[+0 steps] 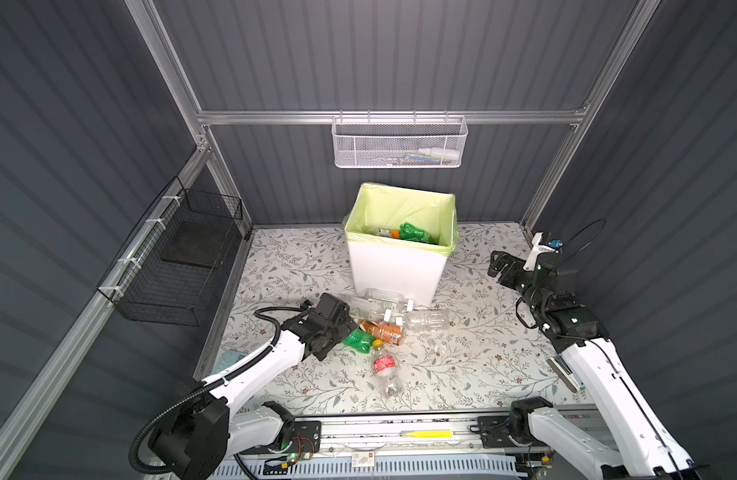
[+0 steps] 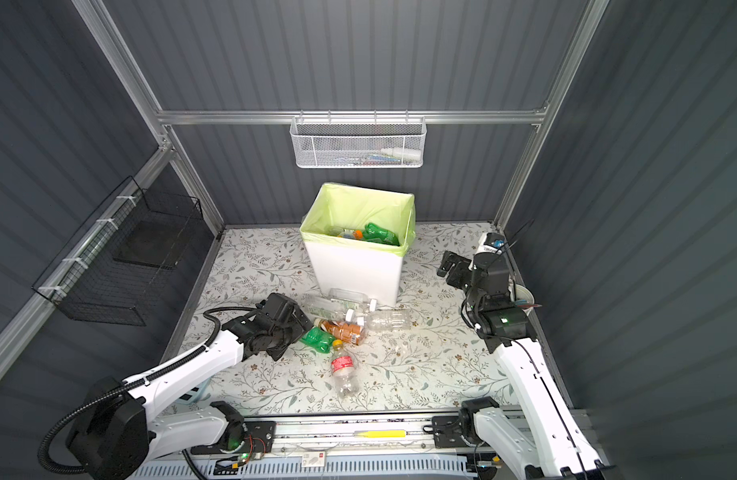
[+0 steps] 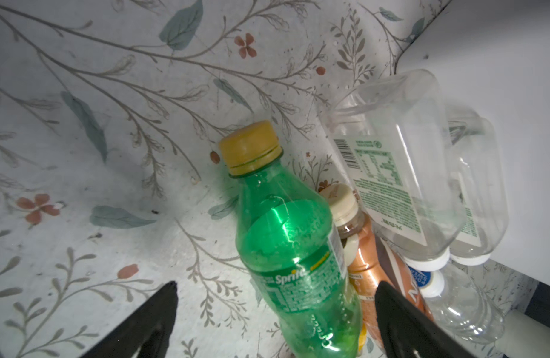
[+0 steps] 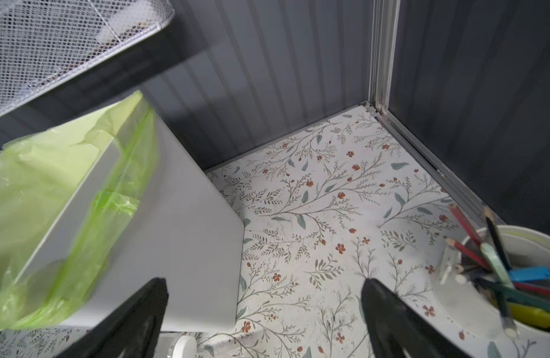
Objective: Throw the plastic bottles in the bin
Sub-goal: 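Withdraw the right gripper while the left gripper lowers onto the second Sprite bottle, then close the left gripper on the second yellow-capped Sprite bottle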
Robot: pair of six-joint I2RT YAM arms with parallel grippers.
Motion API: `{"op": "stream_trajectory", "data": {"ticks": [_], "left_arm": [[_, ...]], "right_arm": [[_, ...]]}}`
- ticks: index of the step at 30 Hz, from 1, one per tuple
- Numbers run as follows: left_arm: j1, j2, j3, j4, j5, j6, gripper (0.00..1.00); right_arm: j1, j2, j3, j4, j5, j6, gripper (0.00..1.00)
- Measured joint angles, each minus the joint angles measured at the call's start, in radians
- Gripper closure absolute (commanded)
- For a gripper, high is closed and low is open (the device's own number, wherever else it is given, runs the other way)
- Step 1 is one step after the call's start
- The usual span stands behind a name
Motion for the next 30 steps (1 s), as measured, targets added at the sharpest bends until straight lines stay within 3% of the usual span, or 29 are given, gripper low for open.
{"op": "stream_trajectory", "data": {"ticks": [15, 30], "left_arm": [[-0.005, 0.076, -0.066, 0.137, 0.068, -0.111, 0.07], [-0.005, 0.124, -0.101, 0.229, 0.067, -0.163, 0.24]], "right_arm": [[-0.018, 0.000, -0.040, -0.027, -0.021, 0.048, 0.01], [-0.029, -0.005, -0.060, -0.031, -0.025, 0.052, 0.01]]}}
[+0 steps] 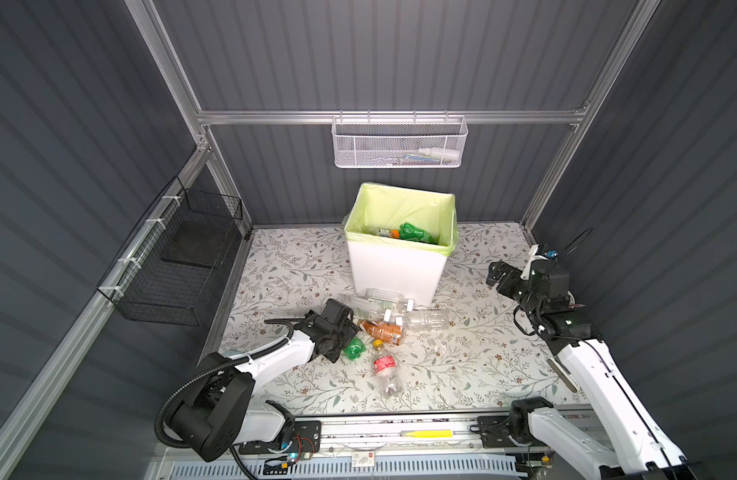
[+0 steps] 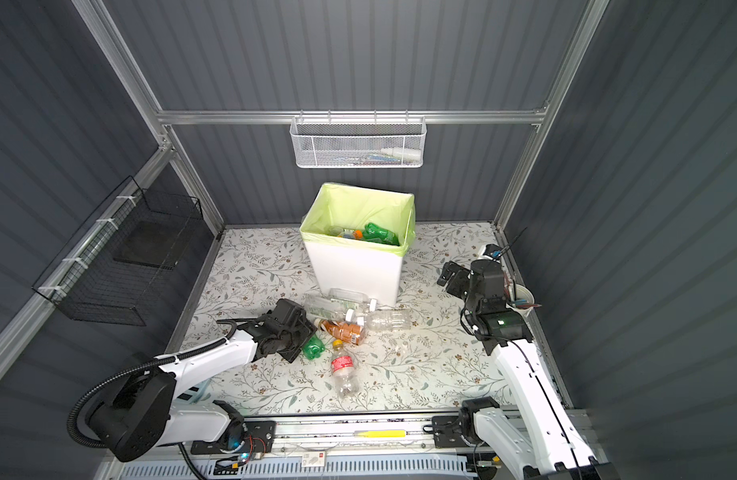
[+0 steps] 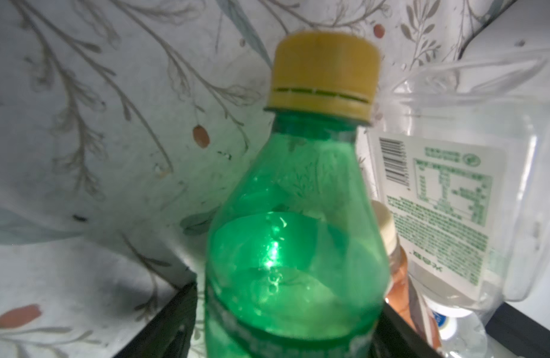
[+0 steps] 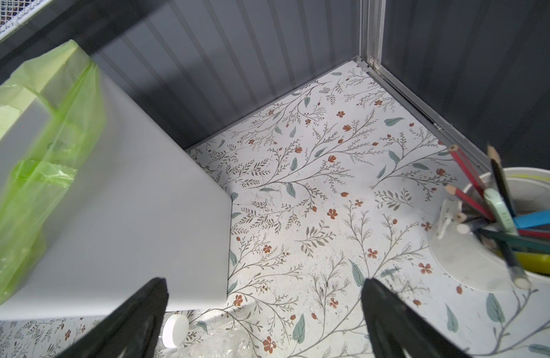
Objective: Throw the plastic bottles in the bin
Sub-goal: 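Close the left gripper on the second yellow-capped Sprite bottle, then lift the Sprite bottle with the left gripper and release it over the bin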
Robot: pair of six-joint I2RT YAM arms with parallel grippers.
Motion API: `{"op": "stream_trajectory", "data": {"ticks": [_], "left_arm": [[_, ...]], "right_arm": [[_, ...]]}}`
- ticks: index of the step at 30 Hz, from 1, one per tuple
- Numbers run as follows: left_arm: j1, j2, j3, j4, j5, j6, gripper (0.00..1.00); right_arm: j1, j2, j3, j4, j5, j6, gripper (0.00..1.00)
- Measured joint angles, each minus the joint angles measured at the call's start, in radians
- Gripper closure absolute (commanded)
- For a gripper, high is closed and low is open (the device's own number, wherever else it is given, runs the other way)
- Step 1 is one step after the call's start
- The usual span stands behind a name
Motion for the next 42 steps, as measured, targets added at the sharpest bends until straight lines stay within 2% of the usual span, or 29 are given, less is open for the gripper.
{"op": "stream_trajectory", "data": {"ticks": [5, 7, 13, 17, 20, 23, 26, 29, 32, 36, 41, 42], "left_arm": [[0.000, -0.018, -0.026, 0.024, -0.007, -0.021, 0.29], [0.000, -0.025, -0.033, 0.025, -0.012, -0.025, 0.36], [0.000, -0.057, -0.058, 0.022, -0.032, -0.028, 0.48], [0.000, -0.097, -0.050, -0.048, -0.068, -0.008, 0.51], [0.000, -0.154, 0.020, -0.165, -0.138, 0.054, 0.50], [0.000, -0.208, 0.207, -0.274, -0.256, 0.179, 0.49], [0.001, -0.221, 0.480, -0.316, -0.389, 0.373, 0.47], [0.001, -0.211, 0.735, -0.270, -0.488, 0.596, 0.45], [0.003, -0.174, 0.932, -0.155, -0.526, 0.805, 0.43], [0.008, -0.046, 1.134, -0.031, -0.478, 0.985, 0.38], [0.008, 0.271, 1.405, -0.053, -0.260, 1.025, 0.26], [0.005, 0.343, 1.435, -0.071, -0.214, 1.023, 0.21]], "right_arm": [[-0.003, -0.002, 0.000, -0.002, -0.003, 0.000, 0.01], [-0.006, -0.002, -0.001, -0.002, -0.006, 0.000, 0.01], [-0.007, -0.002, -0.002, -0.002, -0.012, 0.000, 0.01], [-0.011, -0.001, -0.002, -0.001, -0.014, 0.000, 0.01], [-0.015, -0.001, -0.002, 0.000, -0.014, 0.000, 0.01], [-0.021, -0.001, -0.002, 0.005, -0.013, -0.001, 0.01], [-0.031, -0.002, -0.002, 0.010, -0.005, -0.002, 0.01], [-0.042, -0.014, -0.002, 0.020, 0.008, -0.001, 0.01], [-0.051, -0.042, -0.002, 0.031, 0.017, -0.001, 0.01], [-0.058, -0.089, -0.013, 0.055, 0.029, 0.003, 0.01], [-0.061, -0.114, -0.041, 0.063, 0.030, 0.020, 0.01], [-0.061, -0.114, -0.045, 0.063, 0.027, 0.023, 0.01]]}}
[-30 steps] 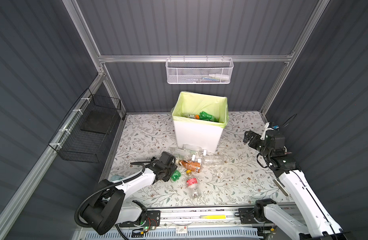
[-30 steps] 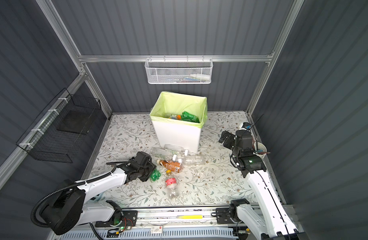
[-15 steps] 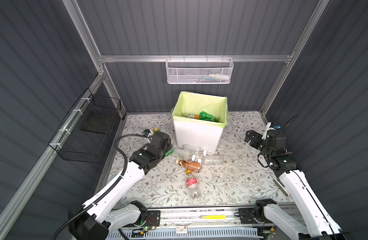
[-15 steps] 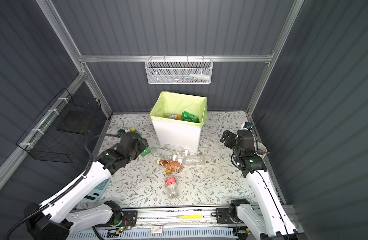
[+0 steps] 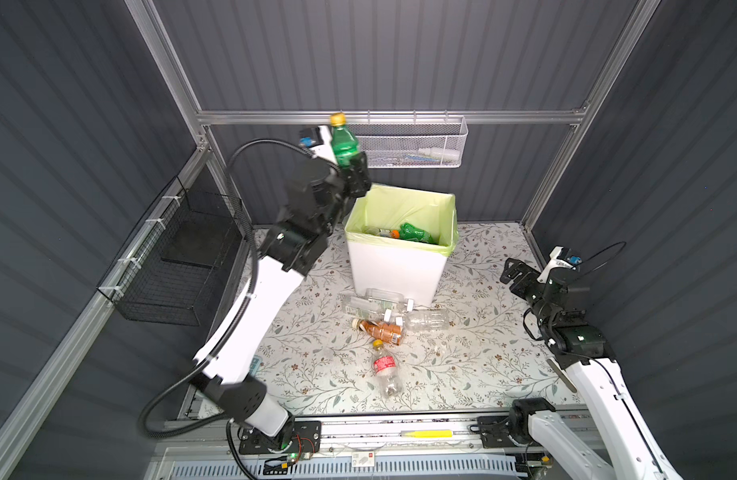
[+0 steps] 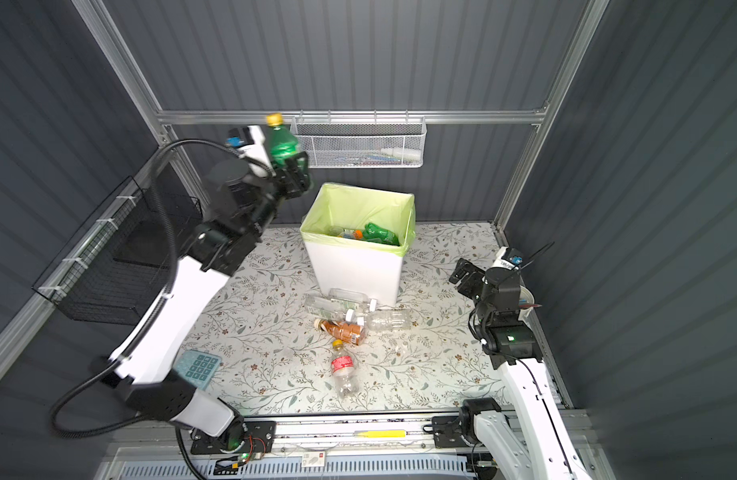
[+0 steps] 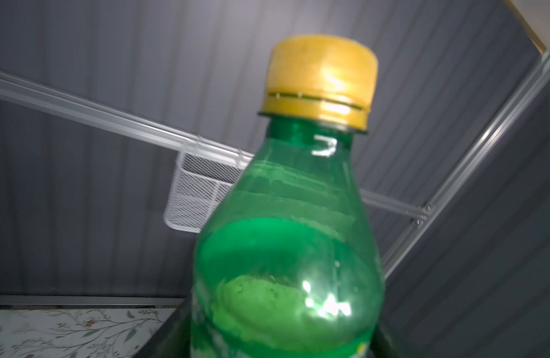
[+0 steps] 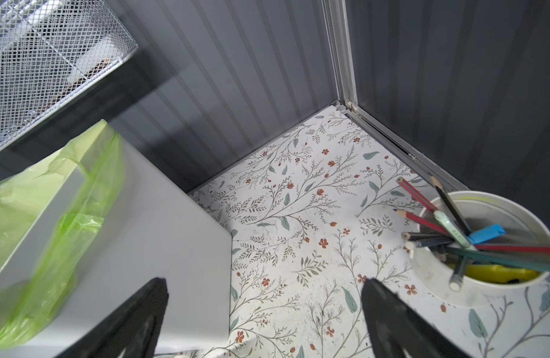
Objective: Throw the plastic bottles in the bin
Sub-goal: 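Lift the Sprite bottle with the left gripper and release it over the bin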
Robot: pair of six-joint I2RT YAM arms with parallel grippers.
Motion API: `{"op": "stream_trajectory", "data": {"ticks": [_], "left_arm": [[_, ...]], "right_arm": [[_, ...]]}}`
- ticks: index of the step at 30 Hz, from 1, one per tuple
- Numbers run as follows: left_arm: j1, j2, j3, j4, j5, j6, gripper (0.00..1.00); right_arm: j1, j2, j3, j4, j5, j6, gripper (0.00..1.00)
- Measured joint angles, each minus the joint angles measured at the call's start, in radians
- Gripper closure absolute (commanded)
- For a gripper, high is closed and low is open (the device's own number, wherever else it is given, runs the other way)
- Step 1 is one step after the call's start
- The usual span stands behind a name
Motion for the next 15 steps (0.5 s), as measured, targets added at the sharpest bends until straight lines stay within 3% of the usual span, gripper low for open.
{"op": "stream_trajectory", "data": {"ticks": [2, 4, 7, 15], "left_arm": [[-0.009, 0.109, 0.008, -0.046, 0.056, 0.010, 0.01], [-0.032, 0.177, -0.024, -0.093, 0.070, 0.037, 0.00], [-0.079, 0.159, -0.076, -0.116, 0.051, 0.104, 0.00], [-0.111, -0.259, -0.253, 0.060, -0.070, 0.201, 0.00]], "right_arm": [[0.000, 0.002, -0.003, -0.003, -0.004, 0.002, 0.01], [0.000, 0.001, -0.003, -0.004, -0.006, -0.001, 0.01], [-0.001, 0.000, -0.003, -0.005, -0.002, -0.008, 0.01], [-0.004, 0.003, 0.001, 0.001, -0.031, 0.014, 0.01]]}}
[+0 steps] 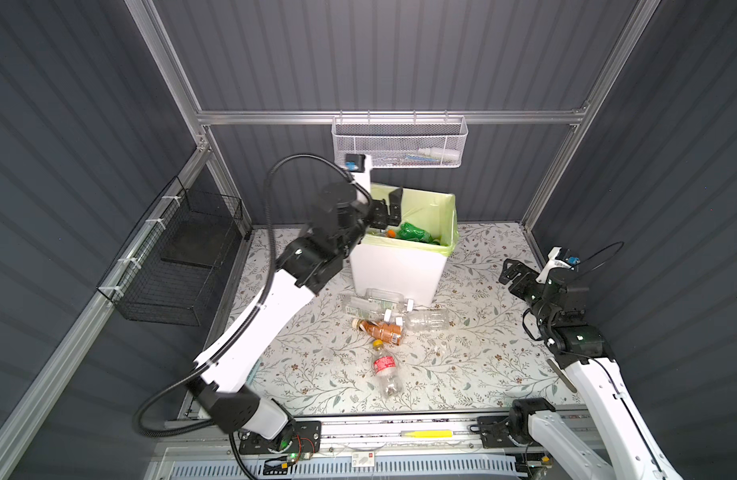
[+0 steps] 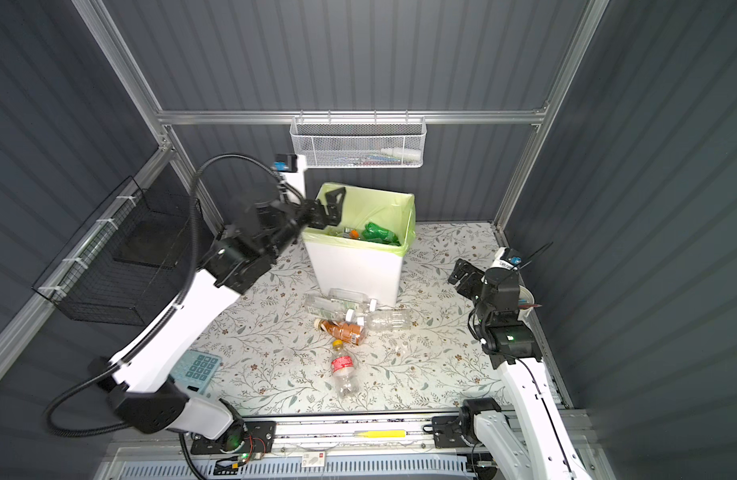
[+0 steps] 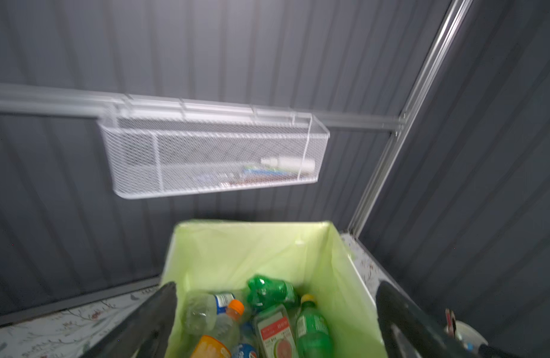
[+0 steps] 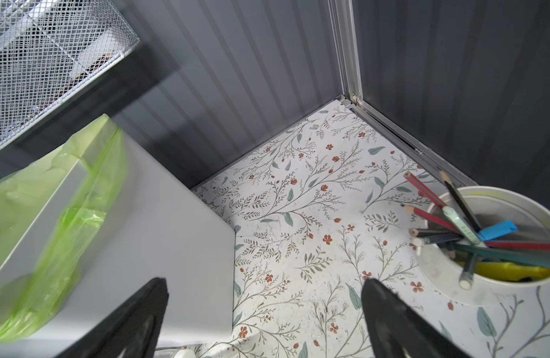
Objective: Throw the plastic bottles in the bin
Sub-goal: 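Lift the Sprite bottle with the left gripper and release it over the bin, then lower the right gripper onto the red-labelled yellow-capped bottle and close it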
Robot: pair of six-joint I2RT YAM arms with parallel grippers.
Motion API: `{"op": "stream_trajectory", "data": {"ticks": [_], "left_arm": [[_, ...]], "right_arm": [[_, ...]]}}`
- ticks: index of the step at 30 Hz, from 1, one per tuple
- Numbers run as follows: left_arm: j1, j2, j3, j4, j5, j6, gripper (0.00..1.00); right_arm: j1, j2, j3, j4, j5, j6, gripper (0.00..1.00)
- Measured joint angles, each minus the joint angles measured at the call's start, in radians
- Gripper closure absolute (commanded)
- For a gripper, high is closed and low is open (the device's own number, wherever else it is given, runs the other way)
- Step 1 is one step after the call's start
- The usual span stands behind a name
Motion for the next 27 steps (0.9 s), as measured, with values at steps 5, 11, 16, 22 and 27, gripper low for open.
{"op": "stream_trajectory", "data": {"ticks": [5, 11, 16, 22, 27], "left_arm": [[0.010, -0.108, -0.104, 0.036, -0.119, 0.015, 0.00], [0.019, -0.070, -0.212, -0.034, -0.235, 0.037, 0.00], [0.055, -0.067, -0.243, -0.112, -0.285, 0.035, 0.00], [0.103, -0.077, -0.251, -0.153, -0.311, 0.020, 0.00], [0.116, -0.107, -0.292, -0.168, -0.320, 0.005, 0.00]], "right_arm": [[0.013, 0.005, 0.000, -0.006, -0.050, 0.057, 0.01], [0.229, 0.031, -0.006, -0.016, -0.045, 0.175, 0.01], [0.505, 0.165, -0.006, -0.024, -0.010, 0.288, 0.02], [0.737, 0.397, 0.041, -0.080, -0.014, 0.320, 0.02], [0.873, 0.554, 0.151, -0.158, -0.059, 0.288, 0.03]]}}
